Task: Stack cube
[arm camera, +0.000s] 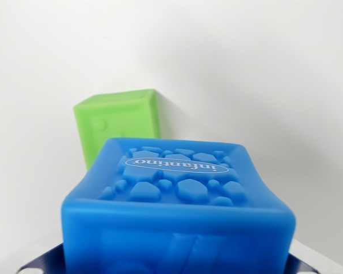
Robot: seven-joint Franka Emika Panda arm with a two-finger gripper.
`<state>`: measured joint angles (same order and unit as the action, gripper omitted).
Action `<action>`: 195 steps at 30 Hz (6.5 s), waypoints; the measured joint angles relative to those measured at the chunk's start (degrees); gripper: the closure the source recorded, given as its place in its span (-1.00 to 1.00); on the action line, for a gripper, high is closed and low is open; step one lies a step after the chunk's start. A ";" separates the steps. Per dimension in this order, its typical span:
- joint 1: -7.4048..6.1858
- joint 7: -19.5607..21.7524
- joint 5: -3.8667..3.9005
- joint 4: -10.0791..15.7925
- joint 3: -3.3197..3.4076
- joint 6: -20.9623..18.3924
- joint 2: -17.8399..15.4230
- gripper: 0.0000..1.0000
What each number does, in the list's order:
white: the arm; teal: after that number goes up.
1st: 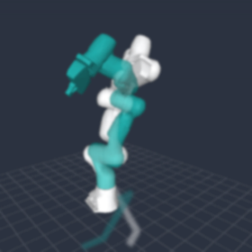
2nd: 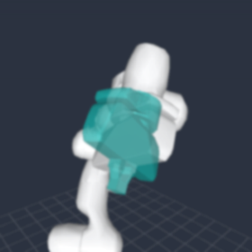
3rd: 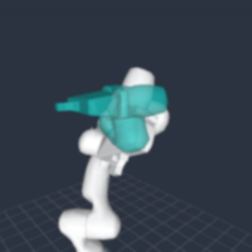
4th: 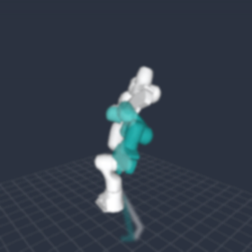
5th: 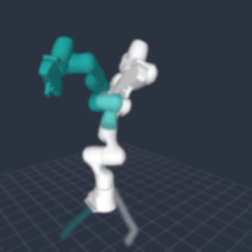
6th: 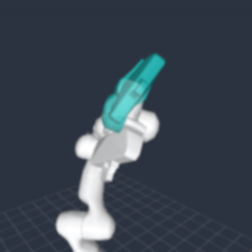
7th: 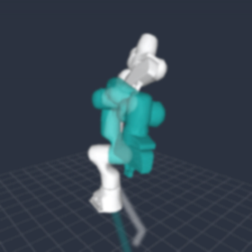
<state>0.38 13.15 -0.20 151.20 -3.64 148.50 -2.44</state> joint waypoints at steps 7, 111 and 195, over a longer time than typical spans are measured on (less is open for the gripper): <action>-1.04 -1.70 -0.15 1.37 -0.48 0.22 -1.14 1.00; -3.65 -2.88 2.05 3.55 -0.09 15.10 11.42 -1.00; -3.91 -5.45 -1.30 -10.59 -0.02 -34.12 -23.96 -1.00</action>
<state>-3.53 7.70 -1.50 140.61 -3.66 114.39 -26.39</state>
